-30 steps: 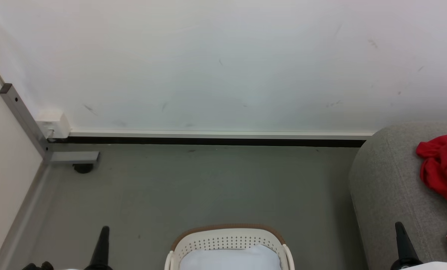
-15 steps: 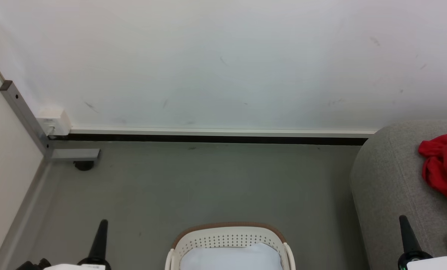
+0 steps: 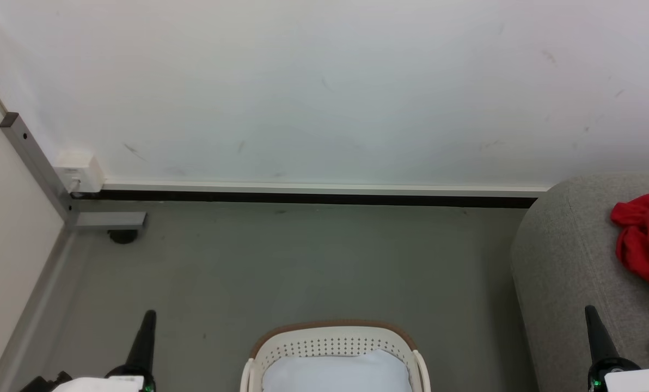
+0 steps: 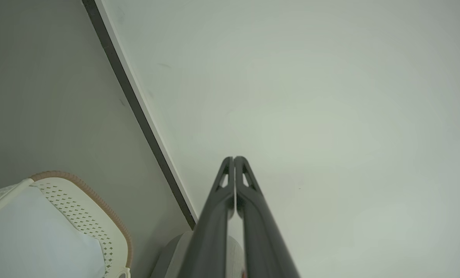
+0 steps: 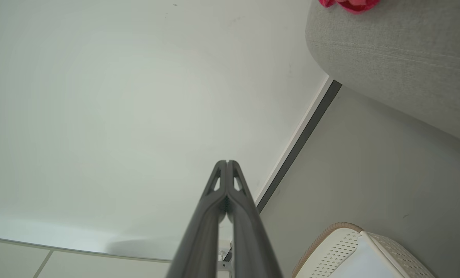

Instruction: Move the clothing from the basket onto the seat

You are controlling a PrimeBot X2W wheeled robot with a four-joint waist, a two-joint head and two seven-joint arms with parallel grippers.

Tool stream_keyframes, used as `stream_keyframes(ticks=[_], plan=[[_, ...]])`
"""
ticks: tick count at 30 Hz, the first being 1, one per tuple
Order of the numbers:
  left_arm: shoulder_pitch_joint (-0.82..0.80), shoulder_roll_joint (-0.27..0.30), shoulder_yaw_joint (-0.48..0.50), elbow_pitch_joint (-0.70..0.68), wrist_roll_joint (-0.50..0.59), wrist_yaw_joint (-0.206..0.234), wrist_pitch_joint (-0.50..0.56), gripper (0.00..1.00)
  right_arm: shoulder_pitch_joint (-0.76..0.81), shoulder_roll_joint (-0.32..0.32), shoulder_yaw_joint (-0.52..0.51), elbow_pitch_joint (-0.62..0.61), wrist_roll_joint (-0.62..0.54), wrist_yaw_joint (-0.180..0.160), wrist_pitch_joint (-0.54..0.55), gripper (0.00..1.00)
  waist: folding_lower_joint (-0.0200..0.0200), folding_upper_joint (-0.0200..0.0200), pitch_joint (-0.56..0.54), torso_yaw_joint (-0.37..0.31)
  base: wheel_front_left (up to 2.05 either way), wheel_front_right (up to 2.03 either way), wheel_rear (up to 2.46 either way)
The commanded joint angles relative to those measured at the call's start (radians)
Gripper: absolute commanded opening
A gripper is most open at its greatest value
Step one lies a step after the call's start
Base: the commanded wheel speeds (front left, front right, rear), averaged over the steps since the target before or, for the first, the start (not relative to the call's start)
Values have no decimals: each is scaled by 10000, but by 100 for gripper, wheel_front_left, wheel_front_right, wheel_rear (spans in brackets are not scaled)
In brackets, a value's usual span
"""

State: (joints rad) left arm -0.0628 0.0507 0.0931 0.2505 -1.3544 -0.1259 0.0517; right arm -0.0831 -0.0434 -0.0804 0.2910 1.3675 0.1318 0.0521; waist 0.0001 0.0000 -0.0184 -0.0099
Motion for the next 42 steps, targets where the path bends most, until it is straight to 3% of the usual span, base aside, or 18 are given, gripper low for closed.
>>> stream_keyframes(ticks=[1, 33, 42], plan=[[-179, 39, 60, -57, -304, -60, 62, 0, -213, -92, -70, -119, 201, -15, 61, 0, -1, 0, 7, 4, 0, 0, 0], [-530, 2, 238, -56, -2675, -76, 669, 0, -322, -103, -373, -510, 2510, -21, 657, 0, -1, 0, 212, 99, 0, 0, 0], [-522, 3, 233, -57, -2640, -76, 666, 0, -318, -102, -367, -494, 2463, -21, 653, 0, -1, 0, 213, 99, 0, 0, 0]])
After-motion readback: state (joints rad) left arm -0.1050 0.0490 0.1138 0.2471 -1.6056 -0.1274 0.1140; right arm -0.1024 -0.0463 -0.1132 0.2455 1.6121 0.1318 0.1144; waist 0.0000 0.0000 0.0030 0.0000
